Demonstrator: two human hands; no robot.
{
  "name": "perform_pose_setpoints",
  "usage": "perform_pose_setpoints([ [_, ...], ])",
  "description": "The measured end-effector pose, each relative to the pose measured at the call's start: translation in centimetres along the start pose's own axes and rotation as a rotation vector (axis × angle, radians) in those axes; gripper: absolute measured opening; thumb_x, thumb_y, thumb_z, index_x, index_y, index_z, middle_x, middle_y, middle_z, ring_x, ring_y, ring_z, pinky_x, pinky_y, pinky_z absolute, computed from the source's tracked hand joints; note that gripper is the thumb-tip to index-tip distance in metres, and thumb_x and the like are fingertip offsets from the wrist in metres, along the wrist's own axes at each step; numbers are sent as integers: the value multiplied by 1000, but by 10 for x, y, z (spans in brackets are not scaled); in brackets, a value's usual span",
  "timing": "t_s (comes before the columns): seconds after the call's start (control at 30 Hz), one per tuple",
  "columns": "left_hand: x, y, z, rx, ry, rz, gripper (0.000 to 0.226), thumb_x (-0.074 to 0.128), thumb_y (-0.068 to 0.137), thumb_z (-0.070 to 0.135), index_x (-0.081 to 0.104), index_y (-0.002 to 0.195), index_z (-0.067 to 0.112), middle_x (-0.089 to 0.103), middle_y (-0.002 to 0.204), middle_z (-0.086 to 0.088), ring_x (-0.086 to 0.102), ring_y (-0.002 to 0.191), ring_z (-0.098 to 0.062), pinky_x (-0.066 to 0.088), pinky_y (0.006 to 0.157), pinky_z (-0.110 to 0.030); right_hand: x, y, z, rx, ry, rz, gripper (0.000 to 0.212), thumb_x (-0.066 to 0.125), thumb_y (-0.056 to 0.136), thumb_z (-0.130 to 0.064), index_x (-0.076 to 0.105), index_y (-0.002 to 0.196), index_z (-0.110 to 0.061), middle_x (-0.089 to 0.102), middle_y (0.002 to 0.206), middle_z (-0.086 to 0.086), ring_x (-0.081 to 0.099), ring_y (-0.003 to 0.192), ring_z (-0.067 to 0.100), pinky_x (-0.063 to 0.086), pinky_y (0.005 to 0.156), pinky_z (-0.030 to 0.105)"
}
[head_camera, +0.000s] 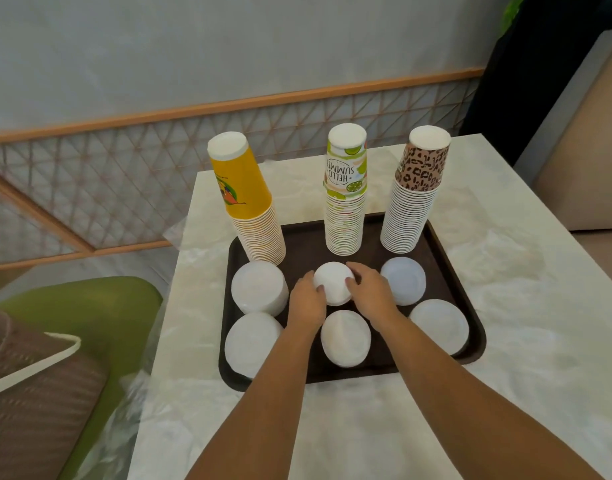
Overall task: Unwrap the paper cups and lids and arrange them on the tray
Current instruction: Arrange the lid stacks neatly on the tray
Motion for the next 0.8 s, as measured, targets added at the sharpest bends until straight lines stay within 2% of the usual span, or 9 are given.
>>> perform_pose_setpoints([
  [0.27,4,4,-1,27,78,-28,44,34,102,18,30,146,12,34,149,-11,39,133,-24,30,109,-30,5,7,9,18,-48,40,42,53,95,-15,47,137,-13,48,136,11,50,121,25,40,105,35],
  [0.4,5,-5,-4,1,-89,2,53,38,101,25,20,149,12,29,153,-10,31,140,-25,30,110,-33,3,0,8,15,9,35,49,53,96,-19,38,141,-12,48,140,11,48,126,25,40,104,35],
  [0.47,4,-18,-9,31,-193,61,54,40,100,29,22,148,13,34,150,-9,37,136,-23,33,107,-31,0,-11,8,-21,39,46,50,51,97,-24,35,143,-13,45,142,10,47,127,24,40,101,31],
  [0.53,4,-32,-19,61,-284,75,47,37,101,30,30,145,14,42,144,-4,42,130,-19,33,102,-25,-5,-29,9,-141,23,41,49,55,94,-29,41,139,-17,46,139,6,48,123,19,39,95,24],
  [0.6,7,-42,-30,24,-402,36,40,32,102,32,40,138,17,49,137,-1,46,122,-16,32,100,-23,-9,-48,12,-265,-7,-56,57,66,86,-34,44,136,-21,43,137,0,44,123,15,35,95,19],
  [0.7,12,-47,-39,-65,-487,9,39,30,102,39,48,131,20,54,132,-2,50,119,-17,38,108,-38,-6,-67,21,-334,-194,-238,85,79,72,-39,32,142,-26,31,144,-4,34,130,15,35,107,28],
  [0.8,13,-50,-40,-114,-480,25,41,30,101,41,54,124,17,58,126,-3,52,112,-16,40,107,-39,3,-72,26,-335,-322,-260,93,79,72,-37,24,146,-24,25,148,-3,30,134,17,32,109,29],
])
Point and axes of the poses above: each hand's wrist, its own y-axis towards the middle knuckle, its own x-axis out of the palm, z = x × y, the point moved 2 cm from there along y, towards the middle knuckle
